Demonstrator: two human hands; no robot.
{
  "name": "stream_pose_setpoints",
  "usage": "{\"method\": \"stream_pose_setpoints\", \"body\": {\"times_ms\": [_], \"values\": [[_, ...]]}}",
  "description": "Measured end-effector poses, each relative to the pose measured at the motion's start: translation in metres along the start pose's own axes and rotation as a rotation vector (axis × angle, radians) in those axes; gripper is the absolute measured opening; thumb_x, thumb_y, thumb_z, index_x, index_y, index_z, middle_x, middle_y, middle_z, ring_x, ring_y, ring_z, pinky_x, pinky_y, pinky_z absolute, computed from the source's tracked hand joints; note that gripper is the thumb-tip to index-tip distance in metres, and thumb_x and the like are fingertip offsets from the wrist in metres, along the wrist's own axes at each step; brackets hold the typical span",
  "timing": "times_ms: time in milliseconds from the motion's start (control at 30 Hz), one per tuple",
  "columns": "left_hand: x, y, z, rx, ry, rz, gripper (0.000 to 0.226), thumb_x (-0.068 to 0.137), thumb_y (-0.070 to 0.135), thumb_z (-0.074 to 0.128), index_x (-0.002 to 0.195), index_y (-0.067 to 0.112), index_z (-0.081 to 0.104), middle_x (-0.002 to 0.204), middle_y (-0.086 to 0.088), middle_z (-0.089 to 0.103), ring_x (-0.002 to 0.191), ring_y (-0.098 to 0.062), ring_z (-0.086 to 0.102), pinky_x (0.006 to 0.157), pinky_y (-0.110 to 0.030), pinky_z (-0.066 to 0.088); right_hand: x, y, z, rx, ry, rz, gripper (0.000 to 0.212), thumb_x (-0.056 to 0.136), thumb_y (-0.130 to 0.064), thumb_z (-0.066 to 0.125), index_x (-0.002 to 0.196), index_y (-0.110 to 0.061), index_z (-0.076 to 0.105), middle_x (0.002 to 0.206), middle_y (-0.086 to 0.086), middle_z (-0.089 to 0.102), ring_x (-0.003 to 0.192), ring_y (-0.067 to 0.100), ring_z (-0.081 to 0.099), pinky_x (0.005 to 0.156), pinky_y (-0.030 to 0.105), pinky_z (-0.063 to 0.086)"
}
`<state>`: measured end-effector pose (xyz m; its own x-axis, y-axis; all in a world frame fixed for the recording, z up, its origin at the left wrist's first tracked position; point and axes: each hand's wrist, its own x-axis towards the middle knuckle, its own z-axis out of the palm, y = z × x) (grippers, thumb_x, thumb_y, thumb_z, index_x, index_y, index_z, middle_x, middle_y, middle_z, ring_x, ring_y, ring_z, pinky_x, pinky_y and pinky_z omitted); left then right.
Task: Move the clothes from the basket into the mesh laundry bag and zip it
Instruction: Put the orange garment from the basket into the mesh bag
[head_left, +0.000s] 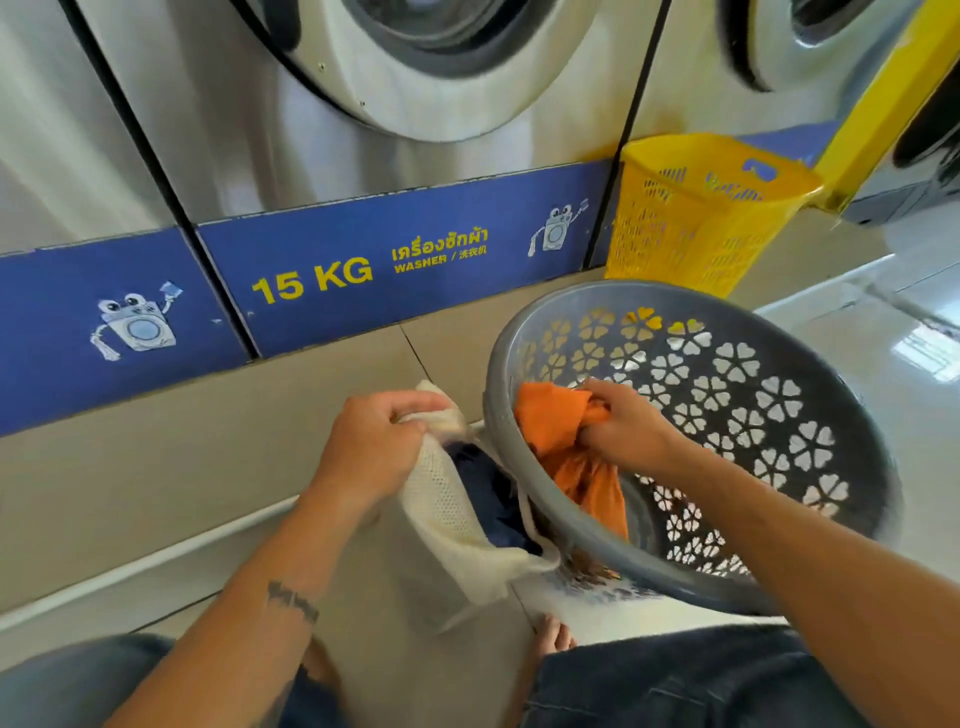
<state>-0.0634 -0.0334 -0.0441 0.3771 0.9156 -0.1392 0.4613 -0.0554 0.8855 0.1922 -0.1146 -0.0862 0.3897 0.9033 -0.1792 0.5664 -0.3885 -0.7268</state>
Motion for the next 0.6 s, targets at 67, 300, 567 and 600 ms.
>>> {"method": "stream_pose_setpoints", "body": {"times_ms": [67,300,567,600], "values": [[-0.011,0.019,-0.015,-0.103,0.09,0.041,0.041,0.082,0.001,0.054,0.08,0.037,0.074,0.105,0.01,0.067,0.101,-0.013,0.059,0.073,-0.021,0.043,-0.018,-0.026,-0.016,0.136,0.152,-0.056,0.011,0.072,-0.008,0.062,0.082,-0.011,0.062,0.071,0.008,0.065,0.068,0.017,0.059,0.064,0.042,0.049],[-0.039,0.066,-0.055,-0.399,0.157,0.236,0.038,0.083,-0.001,0.06,0.084,0.031,0.079,0.096,0.008,0.076,0.093,-0.014,0.068,0.081,-0.031,0.049,-0.094,-0.121,0.009,0.096,0.364,-0.357,0.035,0.07,-0.018,0.065,0.102,-0.031,0.065,0.09,-0.004,0.065,0.076,0.011,0.062,0.066,0.025,0.046],[-0.03,0.049,-0.06,-0.359,0.027,0.129,0.049,0.081,-0.008,0.052,0.096,0.03,0.078,0.104,-0.004,0.074,0.093,-0.025,0.067,0.078,-0.037,0.05,-0.094,-0.114,0.058,-0.214,-0.256,-0.614,0.027,0.077,-0.02,0.046,0.093,-0.01,0.065,0.098,0.012,0.069,0.09,0.031,0.061,0.08,0.038,0.05],[-0.028,0.046,-0.06,-0.337,0.045,0.108,0.049,0.08,-0.007,0.052,0.094,0.032,0.078,0.104,-0.003,0.074,0.092,-0.025,0.067,0.077,-0.037,0.05,-0.094,-0.112,0.053,-0.193,-0.279,-0.617,0.031,0.078,-0.025,0.042,0.093,-0.011,0.066,0.093,0.008,0.07,0.085,0.027,0.062,0.077,0.039,0.05]]}}
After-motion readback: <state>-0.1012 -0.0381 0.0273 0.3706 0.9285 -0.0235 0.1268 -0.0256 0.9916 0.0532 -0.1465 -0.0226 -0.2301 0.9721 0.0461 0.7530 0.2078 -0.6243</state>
